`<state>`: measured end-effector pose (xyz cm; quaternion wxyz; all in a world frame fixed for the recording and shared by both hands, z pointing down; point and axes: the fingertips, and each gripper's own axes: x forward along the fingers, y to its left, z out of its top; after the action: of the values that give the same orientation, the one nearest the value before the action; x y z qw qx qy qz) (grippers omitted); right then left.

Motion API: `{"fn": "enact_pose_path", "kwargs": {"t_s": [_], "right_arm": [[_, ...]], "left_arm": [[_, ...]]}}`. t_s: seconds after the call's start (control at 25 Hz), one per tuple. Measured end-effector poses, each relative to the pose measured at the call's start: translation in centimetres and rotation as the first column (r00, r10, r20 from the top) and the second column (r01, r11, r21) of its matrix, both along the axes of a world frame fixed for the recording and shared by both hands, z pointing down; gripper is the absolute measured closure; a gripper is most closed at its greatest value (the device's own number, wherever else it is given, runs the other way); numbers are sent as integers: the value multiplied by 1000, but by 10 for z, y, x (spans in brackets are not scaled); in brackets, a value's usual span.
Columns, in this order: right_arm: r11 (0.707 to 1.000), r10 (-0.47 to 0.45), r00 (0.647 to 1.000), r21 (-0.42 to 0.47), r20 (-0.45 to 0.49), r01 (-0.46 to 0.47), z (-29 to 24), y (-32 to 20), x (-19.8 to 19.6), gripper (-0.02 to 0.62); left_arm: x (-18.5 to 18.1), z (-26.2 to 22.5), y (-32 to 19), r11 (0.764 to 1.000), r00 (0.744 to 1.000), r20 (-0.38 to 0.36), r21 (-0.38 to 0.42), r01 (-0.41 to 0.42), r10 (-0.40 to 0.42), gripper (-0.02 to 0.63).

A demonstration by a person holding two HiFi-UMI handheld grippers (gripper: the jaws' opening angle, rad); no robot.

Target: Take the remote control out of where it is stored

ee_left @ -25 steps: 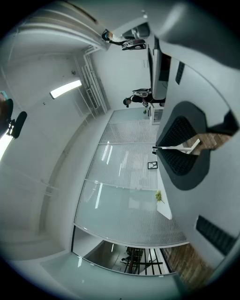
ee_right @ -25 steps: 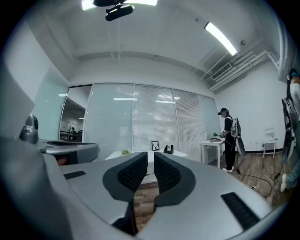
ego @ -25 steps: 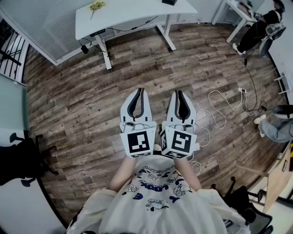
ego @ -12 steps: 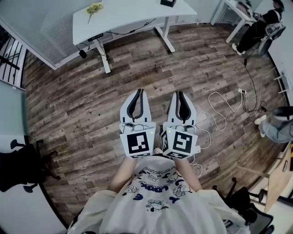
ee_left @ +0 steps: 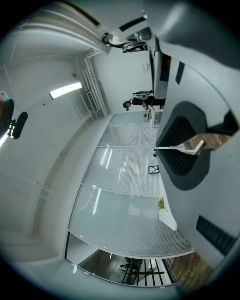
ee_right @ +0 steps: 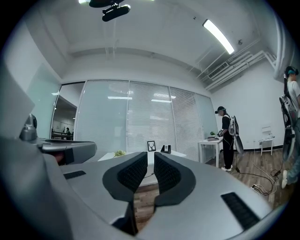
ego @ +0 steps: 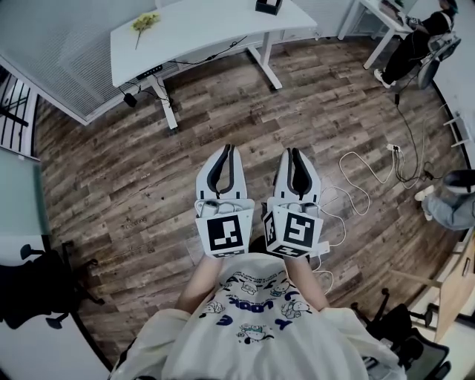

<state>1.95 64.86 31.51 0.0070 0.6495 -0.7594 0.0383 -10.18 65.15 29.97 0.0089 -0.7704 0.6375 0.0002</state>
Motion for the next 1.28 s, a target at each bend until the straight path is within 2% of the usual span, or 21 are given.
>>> {"fn": "enact_pose_path", "kwargs": {"t_s": [0.12,0.28,0.6,0.96,1.28], "right_arm": [[1000,9,1000,-1,-4,-9,3,-11,-4,534],[1000,12,1000,-17,-7,-12,7,-26,-8,534],[999,3,1000,-37,-23,-4,12,-72,-2,534],[999,-17,999,-43,-39,15,11,-171,17,534],[997,-57,997,-49,-49,55,4,-268,41,534]], "left_arm": [[-1,3,-13,1000,1000,9,-1,-19,19,577],[-3,3,-32,1000,999,-30,7,-19,20,577],[2,13,-79,999,1000,-28,-31,-15,14,577],[15,11,-171,999,998,-54,-19,29,-30,577],[40,5,-265,998,997,-37,-22,63,-63,577]]}}
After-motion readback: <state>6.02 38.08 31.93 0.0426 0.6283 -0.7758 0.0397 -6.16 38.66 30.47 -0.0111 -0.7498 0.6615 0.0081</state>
